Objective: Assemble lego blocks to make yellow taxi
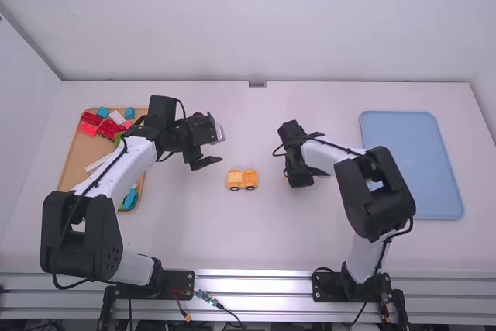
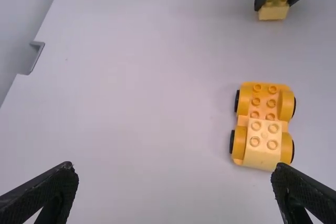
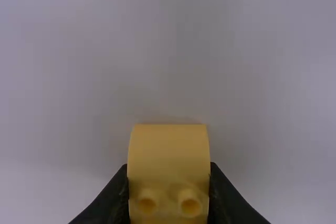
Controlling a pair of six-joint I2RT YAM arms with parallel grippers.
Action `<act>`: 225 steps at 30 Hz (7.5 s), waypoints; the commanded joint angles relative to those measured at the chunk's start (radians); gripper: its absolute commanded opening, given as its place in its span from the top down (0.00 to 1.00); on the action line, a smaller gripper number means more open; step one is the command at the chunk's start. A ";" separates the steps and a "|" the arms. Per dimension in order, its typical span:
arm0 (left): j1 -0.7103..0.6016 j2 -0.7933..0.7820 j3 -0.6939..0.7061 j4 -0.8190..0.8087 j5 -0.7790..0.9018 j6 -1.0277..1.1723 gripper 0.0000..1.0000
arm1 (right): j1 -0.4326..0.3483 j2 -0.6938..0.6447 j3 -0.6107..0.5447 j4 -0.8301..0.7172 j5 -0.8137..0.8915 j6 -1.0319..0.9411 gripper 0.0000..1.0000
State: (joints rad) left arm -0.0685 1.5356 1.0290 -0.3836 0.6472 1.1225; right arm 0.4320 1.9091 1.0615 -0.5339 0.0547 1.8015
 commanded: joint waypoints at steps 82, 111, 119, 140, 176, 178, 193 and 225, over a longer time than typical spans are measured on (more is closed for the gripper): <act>-0.010 0.021 -0.277 0.333 0.369 0.146 0.01 | -0.244 -0.486 -0.805 1.011 -0.567 -2.418 0.01; -0.015 0.171 -0.237 0.378 0.437 0.146 0.01 | -0.372 0.002 -0.728 1.383 -0.817 -2.562 0.04; -0.018 0.171 -0.237 0.381 0.437 0.146 0.01 | -0.361 0.037 -0.695 1.379 -0.817 -2.544 0.28; -0.011 0.171 -0.237 0.386 0.437 0.146 0.01 | -0.385 -0.041 -0.754 1.386 -0.795 -2.471 0.57; -0.010 0.171 -0.237 0.352 0.404 0.147 0.01 | -0.367 -0.043 -0.757 1.446 -0.798 -2.425 0.80; -0.011 0.171 -0.237 0.330 0.355 0.151 0.01 | -0.360 -0.043 -0.748 1.447 -0.823 -2.425 0.82; -0.058 0.293 -0.238 0.420 0.330 0.095 0.01 | -0.311 -0.119 -0.690 1.396 -0.840 -2.387 0.89; -0.115 0.472 -0.238 0.604 0.332 -0.051 0.17 | -0.174 -0.238 -0.428 0.772 -0.848 -2.747 1.00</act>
State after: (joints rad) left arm -0.1730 1.9869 0.7761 0.2230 0.9531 1.0695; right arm 0.2520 1.6917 0.5995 0.2443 -0.7788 -0.9203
